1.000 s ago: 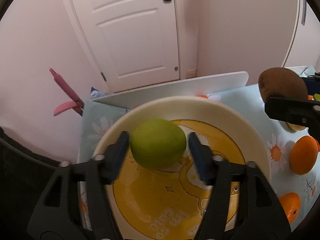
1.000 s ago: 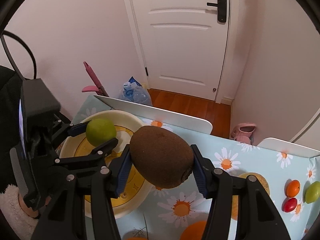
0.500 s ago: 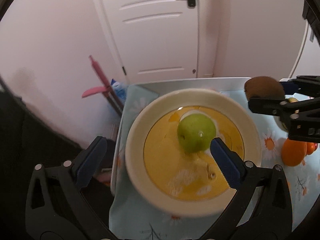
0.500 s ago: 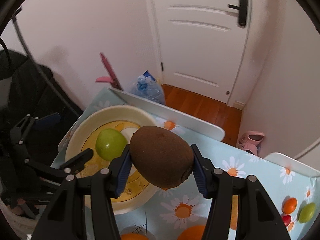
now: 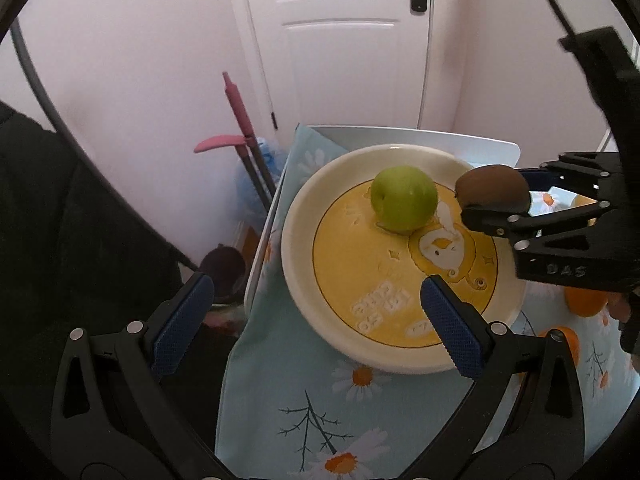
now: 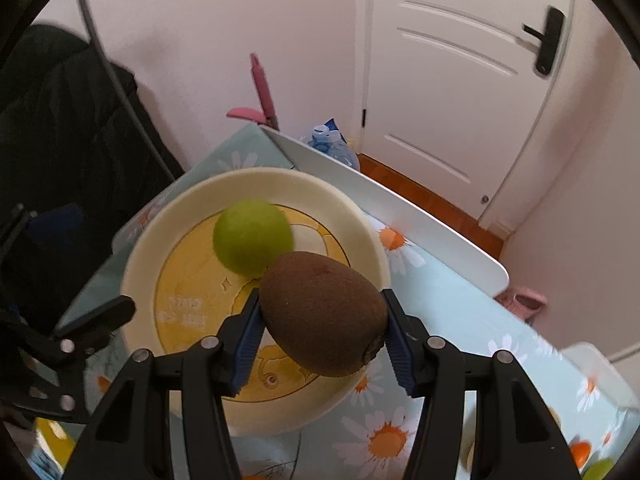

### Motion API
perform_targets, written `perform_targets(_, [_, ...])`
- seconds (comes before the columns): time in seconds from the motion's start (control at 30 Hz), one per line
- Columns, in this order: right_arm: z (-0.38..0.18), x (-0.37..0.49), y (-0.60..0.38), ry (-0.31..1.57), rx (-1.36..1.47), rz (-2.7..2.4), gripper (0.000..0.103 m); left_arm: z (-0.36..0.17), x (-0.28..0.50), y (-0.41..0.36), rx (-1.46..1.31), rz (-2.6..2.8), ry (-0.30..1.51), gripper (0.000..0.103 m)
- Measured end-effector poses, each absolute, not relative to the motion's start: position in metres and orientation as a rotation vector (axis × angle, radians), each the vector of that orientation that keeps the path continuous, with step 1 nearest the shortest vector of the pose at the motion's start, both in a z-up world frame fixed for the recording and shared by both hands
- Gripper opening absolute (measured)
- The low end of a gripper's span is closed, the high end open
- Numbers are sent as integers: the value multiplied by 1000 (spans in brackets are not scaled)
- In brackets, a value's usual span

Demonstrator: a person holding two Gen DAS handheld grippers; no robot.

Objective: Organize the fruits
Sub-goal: 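Lower the kiwi with the right tool into the bowl beside the apple and release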

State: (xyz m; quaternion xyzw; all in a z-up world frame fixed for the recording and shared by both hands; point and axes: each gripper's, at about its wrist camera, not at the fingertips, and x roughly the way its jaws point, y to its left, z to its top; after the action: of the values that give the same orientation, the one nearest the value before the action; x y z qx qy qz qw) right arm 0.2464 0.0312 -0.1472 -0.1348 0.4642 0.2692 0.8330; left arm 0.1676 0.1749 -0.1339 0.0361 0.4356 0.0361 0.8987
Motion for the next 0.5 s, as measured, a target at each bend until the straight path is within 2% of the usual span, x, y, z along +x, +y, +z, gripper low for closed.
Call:
perform_targets(0.33, [-170, 250, 42, 1026, -331, 614, 52, -139, 163, 172, 70, 86, 905, 103])
perform_targets(0.4, [-171, 249, 43, 1033, -325, 621, 58, -139, 166, 171, 66, 89, 906, 103])
perform_targets(0.47, [-166, 245, 42, 1008, -295, 634, 77, -138, 165, 172, 62, 90, 909, 103])
perform_targets(0.5, [-163, 243, 42, 999, -283, 639, 83, -137, 162, 172, 61, 91, 910, 103])
